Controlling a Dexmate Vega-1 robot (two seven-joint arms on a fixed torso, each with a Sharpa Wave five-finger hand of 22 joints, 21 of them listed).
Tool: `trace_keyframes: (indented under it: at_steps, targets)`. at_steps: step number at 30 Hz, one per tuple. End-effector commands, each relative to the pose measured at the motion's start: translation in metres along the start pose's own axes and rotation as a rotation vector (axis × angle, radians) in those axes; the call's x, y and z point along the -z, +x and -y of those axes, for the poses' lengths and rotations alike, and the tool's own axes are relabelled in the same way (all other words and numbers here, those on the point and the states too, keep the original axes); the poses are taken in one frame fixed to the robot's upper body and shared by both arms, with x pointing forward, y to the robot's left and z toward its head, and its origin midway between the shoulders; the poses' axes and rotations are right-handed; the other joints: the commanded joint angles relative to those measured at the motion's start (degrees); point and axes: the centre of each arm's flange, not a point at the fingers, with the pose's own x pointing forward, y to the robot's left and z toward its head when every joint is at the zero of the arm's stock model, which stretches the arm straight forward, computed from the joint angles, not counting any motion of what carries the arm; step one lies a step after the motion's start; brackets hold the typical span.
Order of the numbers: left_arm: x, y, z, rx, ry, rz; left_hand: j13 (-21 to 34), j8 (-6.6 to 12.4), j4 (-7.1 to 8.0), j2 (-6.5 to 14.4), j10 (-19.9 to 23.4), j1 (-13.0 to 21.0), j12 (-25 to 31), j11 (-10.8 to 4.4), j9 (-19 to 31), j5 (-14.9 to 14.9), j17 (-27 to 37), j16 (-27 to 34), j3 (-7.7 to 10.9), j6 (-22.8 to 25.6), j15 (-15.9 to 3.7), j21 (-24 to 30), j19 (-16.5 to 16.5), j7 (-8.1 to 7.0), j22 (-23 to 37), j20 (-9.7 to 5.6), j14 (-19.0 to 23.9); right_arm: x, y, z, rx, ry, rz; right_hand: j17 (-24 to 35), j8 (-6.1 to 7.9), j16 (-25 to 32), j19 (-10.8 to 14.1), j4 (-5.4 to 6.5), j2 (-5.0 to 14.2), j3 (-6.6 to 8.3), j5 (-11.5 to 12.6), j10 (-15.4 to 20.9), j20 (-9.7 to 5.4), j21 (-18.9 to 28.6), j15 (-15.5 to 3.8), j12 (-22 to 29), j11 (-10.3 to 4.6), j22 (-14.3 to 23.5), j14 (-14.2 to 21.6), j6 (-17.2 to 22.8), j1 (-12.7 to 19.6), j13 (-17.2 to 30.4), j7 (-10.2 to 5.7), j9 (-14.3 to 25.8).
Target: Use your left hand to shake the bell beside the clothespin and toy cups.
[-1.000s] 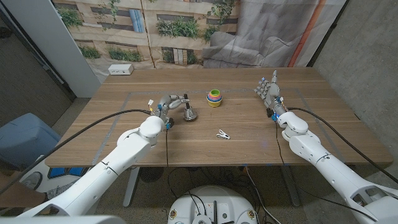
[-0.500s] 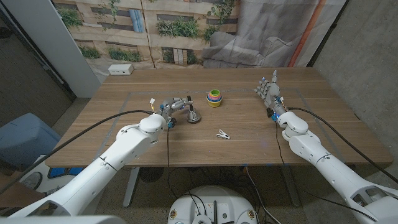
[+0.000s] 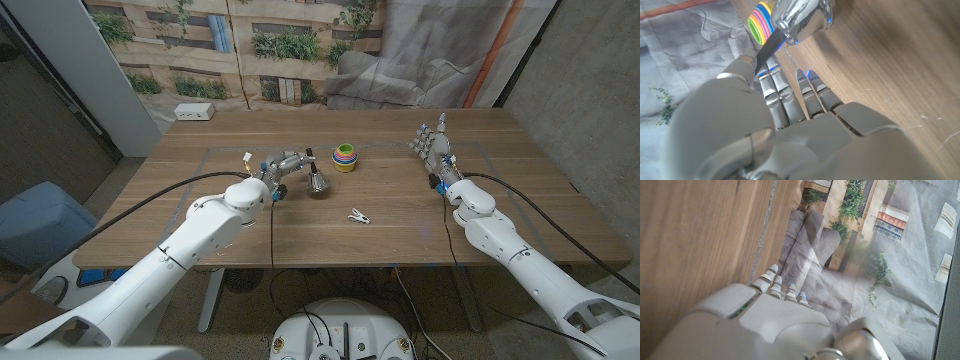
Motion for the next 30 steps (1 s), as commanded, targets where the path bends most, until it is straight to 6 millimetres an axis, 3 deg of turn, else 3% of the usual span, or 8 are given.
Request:
trace_keyframes:
  at_steps: [1,14,30]
  targets:
    - [-0.023,0.001,-0.001,-0.016,0.084,0.186,0.2,-0.04,-0.04,0.9,2.4,0.4,0.2,-1.88,0.1,0.3,0.0,0.0,-0.39,1.8,-7.15,0.1,0.3,1.46,0.2,0.07,0.4,0.0,0.0,-0.001,-0.004,0.001,0.0,0.2,0.36,0.5,0.4,-0.12,5.63,-0.35,0.3,0.0,-0.01,0.3,-0.13,0.4,-0.15,0.2,-0.1,-1.1,0.2,0.0,-0.15,0.3]
    - [-0.035,-0.005,0.001,-0.044,0.267,0.418,0.2,-0.17,-0.03,1.0,2.2,0.6,0.0,-1.96,0.1,0.3,0.0,-0.1,-0.77,1.7,-7.16,0.3,0.8,1.16,0.2,-0.03,0.4,0.0,0.0,-0.002,-0.004,0.001,0.0,0.2,0.41,0.4,0.4,-0.12,5.64,-0.34,0.3,0.0,0.0,0.3,-0.15,0.3,-0.22,0.2,-0.2,-1.0,0.2,0.0,-0.09,0.3]
    - [-0.029,-0.006,-0.005,-0.094,0.381,0.577,0.3,-0.39,0.09,1.1,1.7,0.6,-0.3,-2.15,0.2,0.2,0.0,-0.1,-1.26,1.1,-7.19,0.2,0.6,0.34,0.2,0.02,0.5,0.0,0.0,-0.002,-0.004,0.001,0.0,0.2,0.4,0.4,0.4,-0.12,5.63,-0.34,0.3,-0.1,0.01,0.3,-0.17,0.3,-0.18,0.2,-0.2,-1.0,0.2,0.0,-0.08,0.3]
